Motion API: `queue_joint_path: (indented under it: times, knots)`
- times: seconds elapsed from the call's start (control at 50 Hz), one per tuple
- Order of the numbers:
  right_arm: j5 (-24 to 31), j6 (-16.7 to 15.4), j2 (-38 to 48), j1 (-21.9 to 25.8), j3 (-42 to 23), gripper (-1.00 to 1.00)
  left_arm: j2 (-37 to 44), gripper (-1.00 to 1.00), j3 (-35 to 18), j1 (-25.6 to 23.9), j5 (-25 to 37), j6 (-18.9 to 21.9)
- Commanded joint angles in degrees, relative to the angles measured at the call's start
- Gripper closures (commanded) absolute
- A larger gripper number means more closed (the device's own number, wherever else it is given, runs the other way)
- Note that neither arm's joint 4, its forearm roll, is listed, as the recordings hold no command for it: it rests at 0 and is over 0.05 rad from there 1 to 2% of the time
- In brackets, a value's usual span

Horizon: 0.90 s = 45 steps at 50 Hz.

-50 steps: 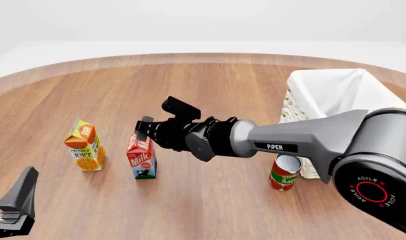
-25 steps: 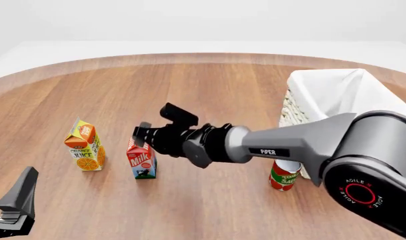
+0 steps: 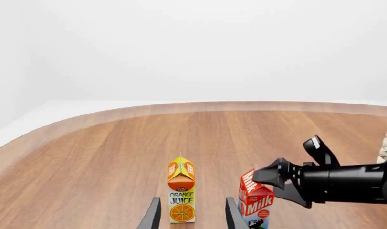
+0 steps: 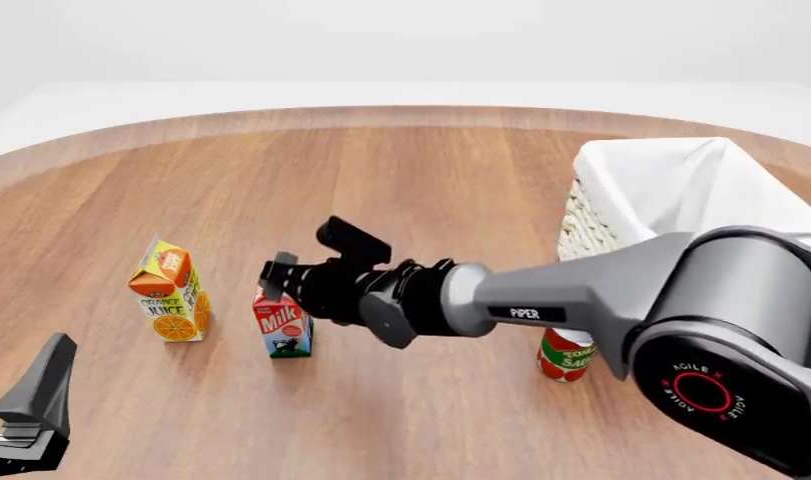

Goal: Pick the milk and place it in the basket.

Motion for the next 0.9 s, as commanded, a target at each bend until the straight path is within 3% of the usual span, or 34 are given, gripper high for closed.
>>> queue_joint_path:
  times: [0.02, 0.12, 0.14, 0.44, 0.68, 0.9]
  knots:
    - [-0.95, 1.13, 1.03, 0.82, 1.3, -1.0, 0.0, -1.0, 0.0, 0.0, 0.0, 0.0]
    - [-1.83, 2.11, 1.1, 1.1, 2.09, -1.0, 0.0, -1.0, 0.0, 0.0, 0.0, 0.0]
    - [-1.87, 2.1, 1.08, 1.15, 2.14, 1.0, 0.0, -1.0, 0.0, 0.0, 0.0, 0.0]
    - [-3.02, 3.2, 0.71, 1.23, 3.15, 1.0, 0.0, -1.0, 0.0, 0.0, 0.0, 0.0]
    - [-0.92, -1.84, -4.37, -1.09, 2.59, 1.0, 0.0, -1.0, 0.0, 0.0, 0.0, 0.0]
    - [-1.52, -3.59, -9.71, -1.88, 6.04, 1.0, 0.0, -1.0, 0.0, 0.0, 0.0, 0.0]
